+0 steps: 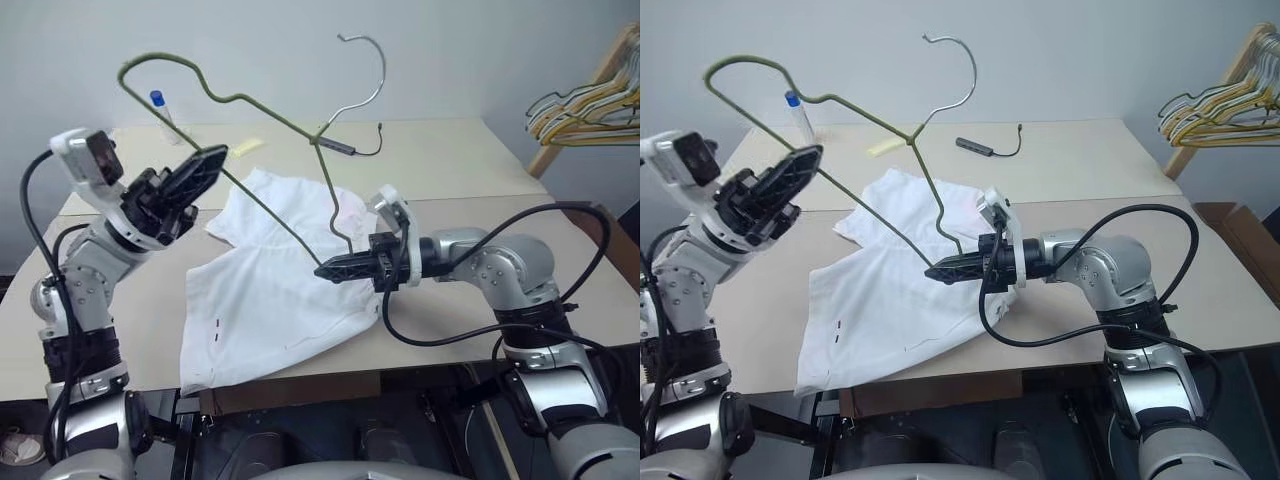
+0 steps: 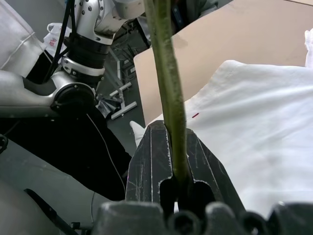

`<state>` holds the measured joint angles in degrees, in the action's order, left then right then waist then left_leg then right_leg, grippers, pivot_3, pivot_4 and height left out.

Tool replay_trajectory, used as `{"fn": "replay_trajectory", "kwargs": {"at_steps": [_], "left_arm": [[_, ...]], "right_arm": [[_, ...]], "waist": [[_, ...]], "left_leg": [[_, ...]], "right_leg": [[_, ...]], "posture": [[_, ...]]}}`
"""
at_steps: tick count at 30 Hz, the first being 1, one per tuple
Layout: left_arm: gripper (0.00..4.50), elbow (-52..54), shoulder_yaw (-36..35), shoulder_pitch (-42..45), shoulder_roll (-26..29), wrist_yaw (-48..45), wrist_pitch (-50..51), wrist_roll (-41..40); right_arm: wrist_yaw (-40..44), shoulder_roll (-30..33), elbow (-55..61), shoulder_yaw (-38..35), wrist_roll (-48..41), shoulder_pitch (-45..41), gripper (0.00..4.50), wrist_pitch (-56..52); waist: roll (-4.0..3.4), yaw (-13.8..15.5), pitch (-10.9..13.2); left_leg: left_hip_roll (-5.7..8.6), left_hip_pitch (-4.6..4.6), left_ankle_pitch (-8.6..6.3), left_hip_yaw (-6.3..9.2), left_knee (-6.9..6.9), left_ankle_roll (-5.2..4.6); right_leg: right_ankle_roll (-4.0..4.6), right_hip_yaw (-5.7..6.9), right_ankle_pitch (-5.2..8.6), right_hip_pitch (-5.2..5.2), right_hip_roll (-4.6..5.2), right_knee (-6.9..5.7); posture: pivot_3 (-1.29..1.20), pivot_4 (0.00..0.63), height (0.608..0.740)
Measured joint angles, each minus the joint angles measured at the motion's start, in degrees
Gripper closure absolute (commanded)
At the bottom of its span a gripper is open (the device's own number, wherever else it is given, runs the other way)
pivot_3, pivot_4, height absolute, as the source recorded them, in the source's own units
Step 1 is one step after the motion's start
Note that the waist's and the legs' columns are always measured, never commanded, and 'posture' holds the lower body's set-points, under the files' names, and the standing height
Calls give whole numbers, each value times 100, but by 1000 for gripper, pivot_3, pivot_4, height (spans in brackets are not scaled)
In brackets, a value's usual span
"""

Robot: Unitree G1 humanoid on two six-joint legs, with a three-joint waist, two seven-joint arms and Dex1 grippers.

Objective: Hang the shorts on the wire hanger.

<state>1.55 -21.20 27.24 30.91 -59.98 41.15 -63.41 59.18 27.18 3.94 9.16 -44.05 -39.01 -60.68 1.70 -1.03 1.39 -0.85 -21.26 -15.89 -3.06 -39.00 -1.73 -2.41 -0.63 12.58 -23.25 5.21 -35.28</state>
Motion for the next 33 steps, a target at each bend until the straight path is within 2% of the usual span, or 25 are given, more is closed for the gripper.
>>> {"fn": "replay_trajectory", "kwargs": {"at_steps": [6, 9, 11, 13, 18, 20, 23, 27, 33], "left_arm": [[1052, 5, 929, -272, 193, 57, -410, 1333], [111, -89, 1711, -438, 518, 179, -836, 2502], [37, -175, 2213, -652, 752, 213, -1158, 3271], [37, -228, 2425, -785, 786, 279, -1279, 3653], [37, 116, 2492, -805, 983, 198, -1476, 3974], [37, 268, 2510, -792, 989, 141, -1473, 3987], [37, 466, 2516, -761, 988, 78, -1460, 3984], [37, 618, 2515, -704, 994, -1, -1453, 3981], [37, 683, 2516, -705, 996, -54, -1441, 3987]], "right_arm": [[-429, -95, -3, -563, -134, 0, 4500, -49], [-690, -76, 3, -936, -296, 48, 4500, -237], [-853, 72, 18, -1192, -448, 211, 4500, -455], [-1082, 299, 14, -1395, -476, 396, 4500, -799], [-1484, 1224, -326, -1580, -449, 1119, 4500, -1951], [-1351, 1592, -652, -1726, -498, 1358, 4500, -2369], [-687, 2358, -1141, -1703, -705, 1647, 4500, -2854], [85, 3016, -1621, -1137, -628, 1810, 4500, -2845], [834, 3105, -2433, 27, 40, 1586, 4500, -2160]], "waist": [[-1, 12, 1], [-2, 8, 1], [-4, 7, 3], [-5, 9, 3], [-5, 33, 2], [-10, 31, 2], [-12, 18, 2], [-12, -61, 2], [-12, -168, 2]], "left_leg": [[1, -1, 0, -2, 2, 0], [0, 0, 0, -5, 4, 0], [-1, -1, 0, -7, 6, 0], [-4, -12, -1, -9, 4, 0], [-2, -70, 0, -14, -1, -2], [4, -84, 1, -19, -3, -4], [0, -81, -2, -23, -3, -8], [-5, -65, -2, -27, -5, -9], [-3, -61, 0, -28, -13, -12]], "right_leg": [[1, 0, 0, -1, 0, 2], [1, -1, 0, -1, 0, 2], [2, -1, 0, -3, 2, 6], [2, -2, -1, -13, 5, 5], [0, -12, -6, -73, 17, -3], [-2, -16, -10, -88, 15, -4], [-2, -16, -10, -84, 4, 0], [-1, -22, -11, -71, -6, 1], [-6, -29, -14, -68, -7, -1]], "posture": [[-12, 0, 740], [-21, 0, 740], [-32, 0, 740], [-36, 0, 740], [-45, 0, 740], [-45, 0, 740], [-48, 0, 740], [-45, 0, 740], [-31, 0, 740]]}}
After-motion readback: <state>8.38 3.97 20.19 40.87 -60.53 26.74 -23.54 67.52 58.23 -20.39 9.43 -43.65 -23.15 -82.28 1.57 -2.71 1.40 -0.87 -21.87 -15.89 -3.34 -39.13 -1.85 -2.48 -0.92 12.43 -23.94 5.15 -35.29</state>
